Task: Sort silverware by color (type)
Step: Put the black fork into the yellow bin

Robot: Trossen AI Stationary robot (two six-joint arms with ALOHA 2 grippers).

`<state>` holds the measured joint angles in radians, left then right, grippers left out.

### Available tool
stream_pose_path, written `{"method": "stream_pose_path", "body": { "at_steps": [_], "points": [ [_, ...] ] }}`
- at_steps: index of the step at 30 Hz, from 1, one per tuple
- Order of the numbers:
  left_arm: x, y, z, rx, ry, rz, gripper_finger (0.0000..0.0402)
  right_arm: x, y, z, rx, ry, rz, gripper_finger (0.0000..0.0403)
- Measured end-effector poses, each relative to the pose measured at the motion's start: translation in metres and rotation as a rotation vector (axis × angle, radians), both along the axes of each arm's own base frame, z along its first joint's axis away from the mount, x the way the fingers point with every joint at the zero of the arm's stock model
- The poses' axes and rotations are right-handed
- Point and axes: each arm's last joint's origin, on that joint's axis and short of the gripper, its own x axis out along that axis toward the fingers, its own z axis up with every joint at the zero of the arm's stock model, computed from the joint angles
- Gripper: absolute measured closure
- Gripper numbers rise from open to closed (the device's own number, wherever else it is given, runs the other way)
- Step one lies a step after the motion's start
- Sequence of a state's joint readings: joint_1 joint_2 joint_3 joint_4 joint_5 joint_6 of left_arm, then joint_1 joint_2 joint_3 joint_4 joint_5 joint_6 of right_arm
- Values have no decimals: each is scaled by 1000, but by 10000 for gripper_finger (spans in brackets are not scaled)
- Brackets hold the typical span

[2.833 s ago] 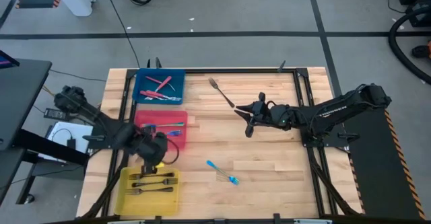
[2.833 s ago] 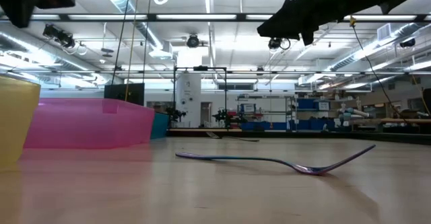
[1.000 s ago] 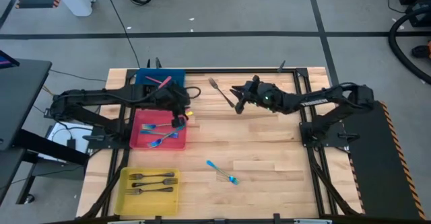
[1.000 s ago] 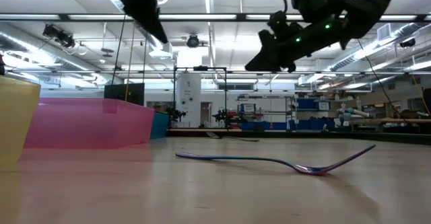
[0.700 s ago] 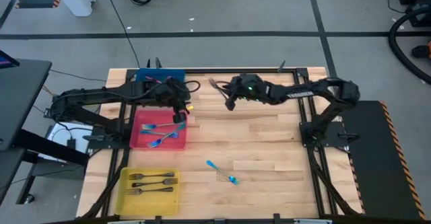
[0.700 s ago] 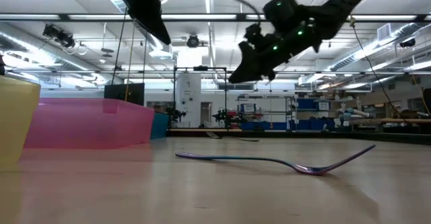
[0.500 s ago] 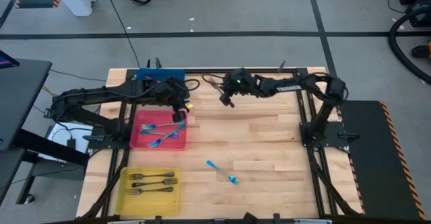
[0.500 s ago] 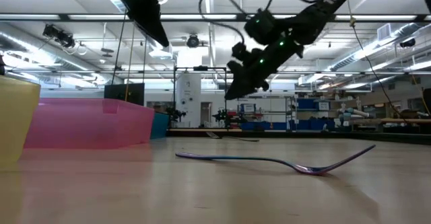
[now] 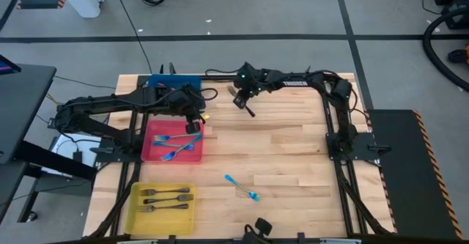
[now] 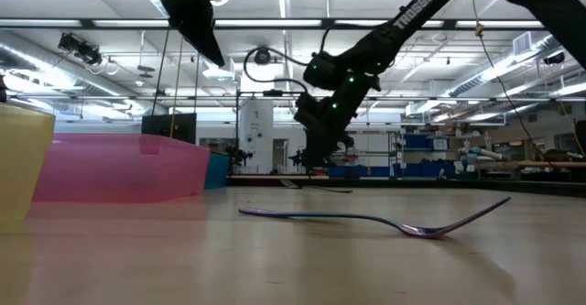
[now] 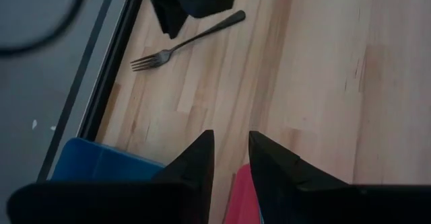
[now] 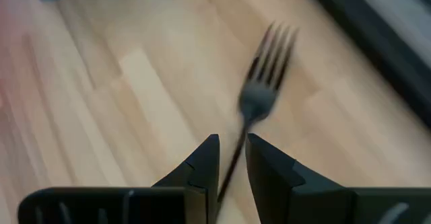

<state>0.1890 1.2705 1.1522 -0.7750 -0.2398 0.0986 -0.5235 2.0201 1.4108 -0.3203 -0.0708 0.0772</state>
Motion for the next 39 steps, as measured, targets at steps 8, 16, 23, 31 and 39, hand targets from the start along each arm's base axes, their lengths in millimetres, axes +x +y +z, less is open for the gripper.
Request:
{"method": "stream_pose_path", "body": {
  "at_steps": [8, 16, 23, 31, 39],
  "points": [
    [-1, 0, 0, 0, 9, -2, 308, 7, -3, -28, 67, 126, 19, 321],
    [-1, 0, 0, 8, 14, -14, 308, 7, -7, -35, 64, 137, 18, 321],
    [0, 0, 0, 13, 15, -20, 308, 6, -6, -36, 43, 164, 70, 354],
    [-1, 0, 0, 10, 15, -16, 308, 5, -6, -36, 25, 178, 107, 388],
    [-4, -1, -3, -9, 56, -3, 308, 5, -5, -35, 5, 188, 144, 396]
  ]
}}
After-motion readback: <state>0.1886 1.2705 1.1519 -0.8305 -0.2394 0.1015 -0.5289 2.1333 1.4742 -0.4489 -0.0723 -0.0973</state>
